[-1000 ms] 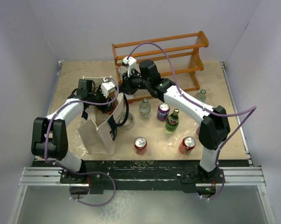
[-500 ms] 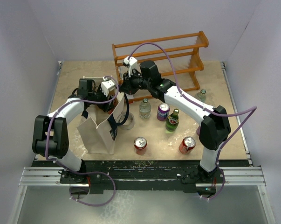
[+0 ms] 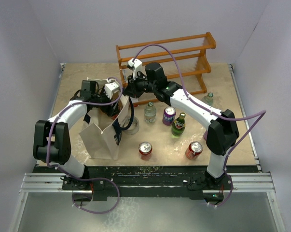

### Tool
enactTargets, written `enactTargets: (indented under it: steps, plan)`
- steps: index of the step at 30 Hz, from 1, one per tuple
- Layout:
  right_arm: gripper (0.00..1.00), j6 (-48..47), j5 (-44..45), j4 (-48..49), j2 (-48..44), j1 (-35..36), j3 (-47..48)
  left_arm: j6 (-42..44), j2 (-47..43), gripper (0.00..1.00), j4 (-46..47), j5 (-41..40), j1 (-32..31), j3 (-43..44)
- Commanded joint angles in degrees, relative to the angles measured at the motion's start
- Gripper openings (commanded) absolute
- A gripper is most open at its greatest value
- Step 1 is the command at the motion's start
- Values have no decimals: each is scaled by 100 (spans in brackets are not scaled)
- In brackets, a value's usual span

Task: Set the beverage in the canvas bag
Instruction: Place the drink in the canvas bag.

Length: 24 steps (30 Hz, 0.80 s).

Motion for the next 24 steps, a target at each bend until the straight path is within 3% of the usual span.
enactTargets:
  steps: [1, 7, 24]
  plan:
    - [1, -61, -195, -145, -1, -7, 162, -158, -304, 89, -150, 240, -13, 406]
    - [4, -66, -237, -137, 4, -12, 158, -143, -417, 97, -314, 210, -18, 561]
    - [24, -19, -452, -195, 94, -8, 334, 168, -1119, 99, -1198, 66, -13, 1266]
